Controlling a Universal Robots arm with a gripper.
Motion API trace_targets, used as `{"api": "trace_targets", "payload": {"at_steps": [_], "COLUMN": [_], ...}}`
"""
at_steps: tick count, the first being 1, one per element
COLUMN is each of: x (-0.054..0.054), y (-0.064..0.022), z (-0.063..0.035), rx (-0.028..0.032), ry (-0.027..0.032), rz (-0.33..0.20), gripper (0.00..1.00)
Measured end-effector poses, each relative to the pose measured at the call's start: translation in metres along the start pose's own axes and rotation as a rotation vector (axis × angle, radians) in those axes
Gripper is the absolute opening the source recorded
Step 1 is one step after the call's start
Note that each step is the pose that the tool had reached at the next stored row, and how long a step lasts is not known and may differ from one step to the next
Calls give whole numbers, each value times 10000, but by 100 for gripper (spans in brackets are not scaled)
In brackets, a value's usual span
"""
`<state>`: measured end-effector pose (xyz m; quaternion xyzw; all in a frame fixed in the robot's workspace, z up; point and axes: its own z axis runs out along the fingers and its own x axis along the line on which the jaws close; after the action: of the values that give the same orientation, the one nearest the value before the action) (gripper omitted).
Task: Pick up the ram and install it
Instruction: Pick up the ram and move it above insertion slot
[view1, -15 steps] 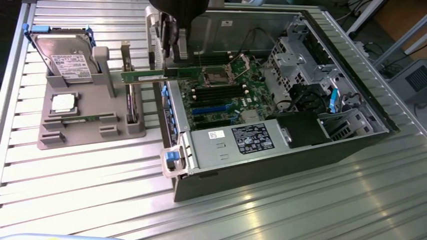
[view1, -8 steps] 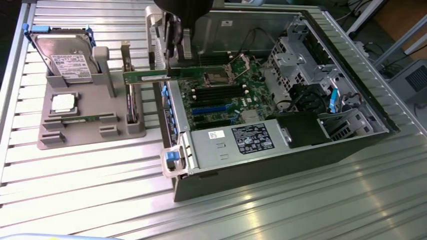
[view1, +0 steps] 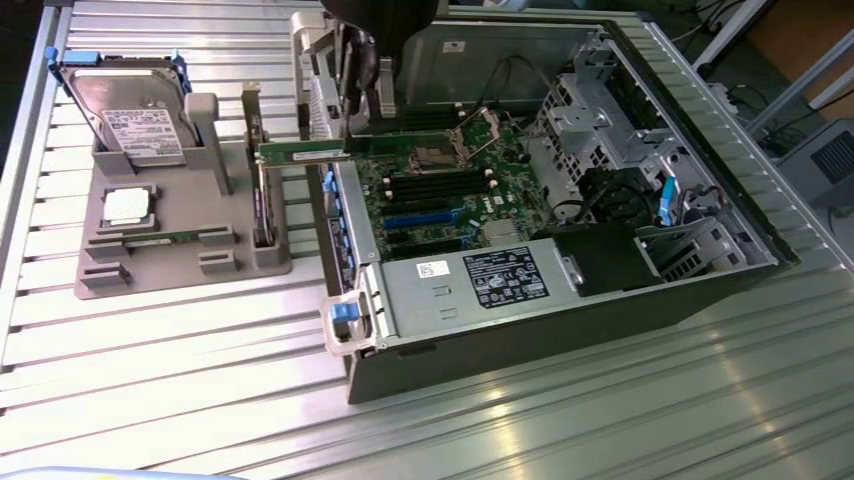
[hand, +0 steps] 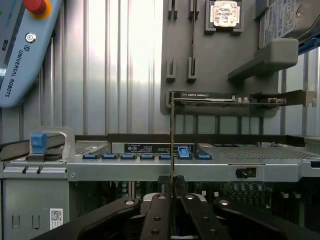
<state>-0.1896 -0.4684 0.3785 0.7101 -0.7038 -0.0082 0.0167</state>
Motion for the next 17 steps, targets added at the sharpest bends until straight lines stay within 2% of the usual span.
{"api": "trace_targets", "payload": {"at_steps": [17], "x": [1], "y": [-140], "z": [-4], "rx": [-1], "ry": [10], "rz": [0], "gripper": [13]}}
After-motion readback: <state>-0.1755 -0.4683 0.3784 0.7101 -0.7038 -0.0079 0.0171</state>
